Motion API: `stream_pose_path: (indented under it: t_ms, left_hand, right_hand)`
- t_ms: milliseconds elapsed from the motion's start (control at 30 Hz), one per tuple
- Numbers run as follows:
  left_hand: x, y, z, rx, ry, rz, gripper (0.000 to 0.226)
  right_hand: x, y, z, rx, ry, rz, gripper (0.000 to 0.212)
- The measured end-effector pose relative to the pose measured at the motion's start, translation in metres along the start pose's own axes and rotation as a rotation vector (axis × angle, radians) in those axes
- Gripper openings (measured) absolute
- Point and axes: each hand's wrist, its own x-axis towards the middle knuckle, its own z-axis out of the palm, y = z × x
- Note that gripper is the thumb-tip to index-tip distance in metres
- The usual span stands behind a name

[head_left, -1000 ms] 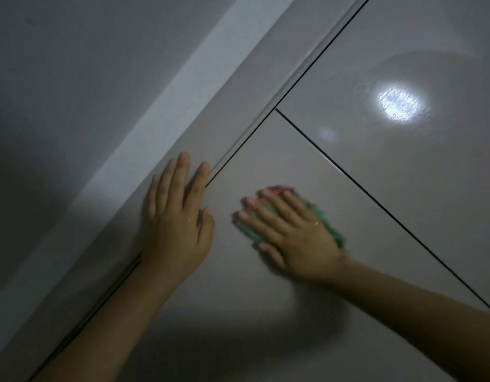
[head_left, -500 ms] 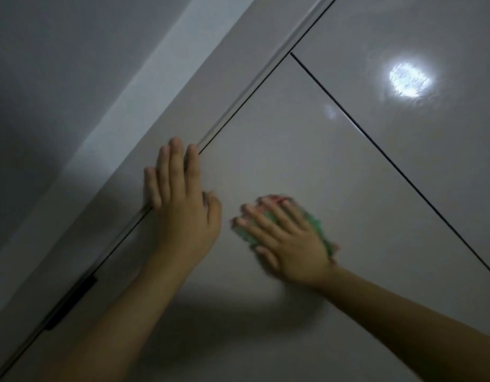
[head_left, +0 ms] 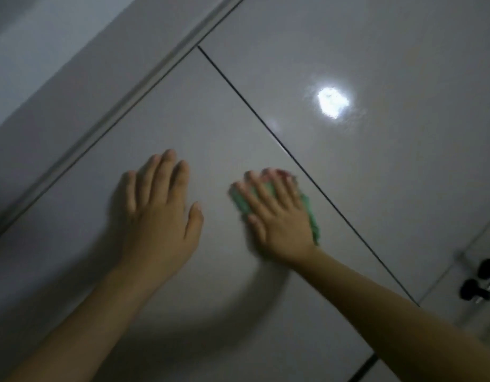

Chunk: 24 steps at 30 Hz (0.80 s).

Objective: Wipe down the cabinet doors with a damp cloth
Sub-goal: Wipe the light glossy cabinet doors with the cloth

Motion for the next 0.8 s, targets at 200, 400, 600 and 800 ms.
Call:
stream_pose_path:
  t_ms: [200, 400, 600, 800]
  left_hand:
    - [0.008, 0.016, 0.011, -0.080, 0.035, 0.072, 0.062]
    - [0.012, 0.029, 0.020, -0.024, 0.053, 0.036, 0.065]
    - [0.010, 0.037, 0.022, -0.006, -0.045, 0.016, 0.079]
    - [0.011, 0.016, 0.019, 0.042, -0.076, 0.122, 0.092]
  right_hand:
    - [0.053, 0.092, -0.017, 0.010, 0.205, 0.796, 0.061]
    - [-0.007, 0.001, 0.001, -0.028, -0.001, -0.061, 0.052]
    - [-0.025, 0.121, -0.016, -0.077, 0.028, 0.489, 0.056]
    - [-0.024, 0.001, 0.012, 0.035, 0.134, 0.416, 0.055]
